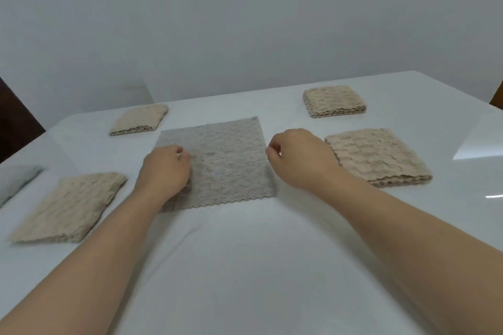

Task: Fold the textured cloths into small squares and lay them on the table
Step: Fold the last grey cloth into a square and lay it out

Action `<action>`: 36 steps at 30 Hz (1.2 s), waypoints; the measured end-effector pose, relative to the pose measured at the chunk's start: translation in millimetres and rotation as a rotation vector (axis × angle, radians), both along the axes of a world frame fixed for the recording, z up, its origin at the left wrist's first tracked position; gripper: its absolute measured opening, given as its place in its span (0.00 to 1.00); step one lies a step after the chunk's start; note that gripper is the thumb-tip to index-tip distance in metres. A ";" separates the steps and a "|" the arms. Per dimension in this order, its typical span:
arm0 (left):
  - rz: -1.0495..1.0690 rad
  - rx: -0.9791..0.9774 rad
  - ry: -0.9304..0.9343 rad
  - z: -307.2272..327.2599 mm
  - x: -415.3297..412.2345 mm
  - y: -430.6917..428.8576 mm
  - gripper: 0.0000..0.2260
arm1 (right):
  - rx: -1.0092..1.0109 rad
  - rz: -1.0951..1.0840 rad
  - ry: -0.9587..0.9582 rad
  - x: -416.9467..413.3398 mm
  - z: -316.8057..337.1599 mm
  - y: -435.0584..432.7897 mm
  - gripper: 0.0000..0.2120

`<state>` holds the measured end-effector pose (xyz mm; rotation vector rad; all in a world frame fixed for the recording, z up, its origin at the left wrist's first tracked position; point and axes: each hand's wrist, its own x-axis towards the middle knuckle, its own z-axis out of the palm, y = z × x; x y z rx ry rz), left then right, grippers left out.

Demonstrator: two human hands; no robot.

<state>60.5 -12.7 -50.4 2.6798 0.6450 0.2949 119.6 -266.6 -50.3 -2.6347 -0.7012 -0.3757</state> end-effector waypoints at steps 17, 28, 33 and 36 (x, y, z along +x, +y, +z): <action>0.109 -0.067 -0.135 -26.2 21.1 63.8 0.13 | -0.030 -0.436 0.381 95.1 -5.5 98.9 0.13; 0.047 -0.339 -0.112 -11.8 1.1 62.9 0.17 | -0.007 -0.284 0.278 80.4 -1.3 80.7 0.06; -0.093 -0.335 0.095 -0.5 -14.9 55.9 0.28 | -0.085 -0.265 0.332 62.5 0.7 54.9 0.08; -0.080 -0.252 0.096 -2.0 -15.6 52.6 0.35 | -0.090 -0.249 0.357 56.4 0.5 43.6 0.16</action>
